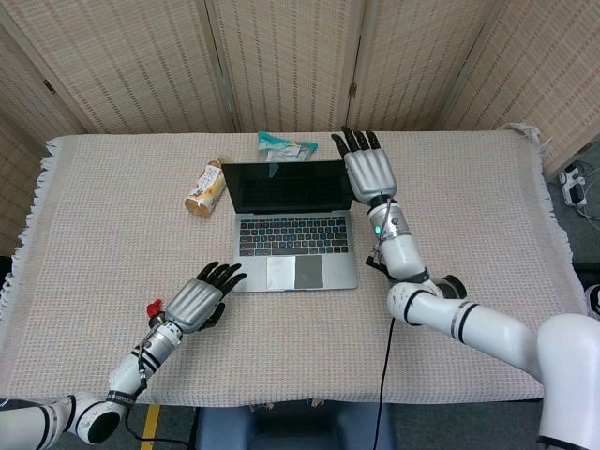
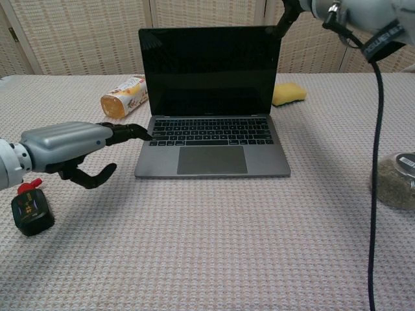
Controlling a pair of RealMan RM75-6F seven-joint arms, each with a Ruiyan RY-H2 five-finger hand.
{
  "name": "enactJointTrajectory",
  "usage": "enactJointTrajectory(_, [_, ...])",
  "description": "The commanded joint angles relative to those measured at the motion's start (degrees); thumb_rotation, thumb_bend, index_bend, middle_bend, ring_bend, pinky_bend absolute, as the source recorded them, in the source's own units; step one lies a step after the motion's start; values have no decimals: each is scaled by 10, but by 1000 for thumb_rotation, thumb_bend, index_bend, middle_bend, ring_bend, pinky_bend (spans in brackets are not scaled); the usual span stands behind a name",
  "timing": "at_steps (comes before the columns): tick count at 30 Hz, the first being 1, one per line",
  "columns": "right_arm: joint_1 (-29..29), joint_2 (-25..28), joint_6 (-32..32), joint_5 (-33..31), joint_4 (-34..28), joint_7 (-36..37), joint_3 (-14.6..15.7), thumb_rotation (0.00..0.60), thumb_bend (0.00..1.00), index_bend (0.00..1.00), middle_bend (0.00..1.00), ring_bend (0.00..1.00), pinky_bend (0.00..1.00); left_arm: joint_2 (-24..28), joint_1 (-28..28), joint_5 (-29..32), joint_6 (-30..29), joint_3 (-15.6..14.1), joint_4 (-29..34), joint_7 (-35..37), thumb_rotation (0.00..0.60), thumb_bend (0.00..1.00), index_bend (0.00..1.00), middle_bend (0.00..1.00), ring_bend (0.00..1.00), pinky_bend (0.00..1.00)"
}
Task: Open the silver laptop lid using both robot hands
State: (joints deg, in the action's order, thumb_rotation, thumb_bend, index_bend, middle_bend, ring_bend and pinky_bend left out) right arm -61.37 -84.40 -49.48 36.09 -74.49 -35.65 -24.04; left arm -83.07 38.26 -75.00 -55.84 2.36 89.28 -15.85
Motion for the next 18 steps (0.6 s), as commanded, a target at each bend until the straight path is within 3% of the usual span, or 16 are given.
enactJointTrajectory(1, [87, 101, -43, 97, -136, 77, 35, 600, 550, 0, 0, 0, 0, 24, -20, 1, -36, 13, 18, 18, 600, 736, 76, 37, 0, 0])
enactJointTrajectory(7, [178, 187, -80, 211, -248, 164, 85, 600, 550, 0, 0, 0, 0, 74, -62, 2, -98, 22, 43, 54, 600, 736, 84, 44, 0, 0])
enactJointTrajectory(18, [347, 240, -230, 426, -277, 303, 198, 600, 550, 0, 0, 0, 0, 134, -168, -35, -241, 7, 60, 111, 600, 736, 102, 52, 8, 0])
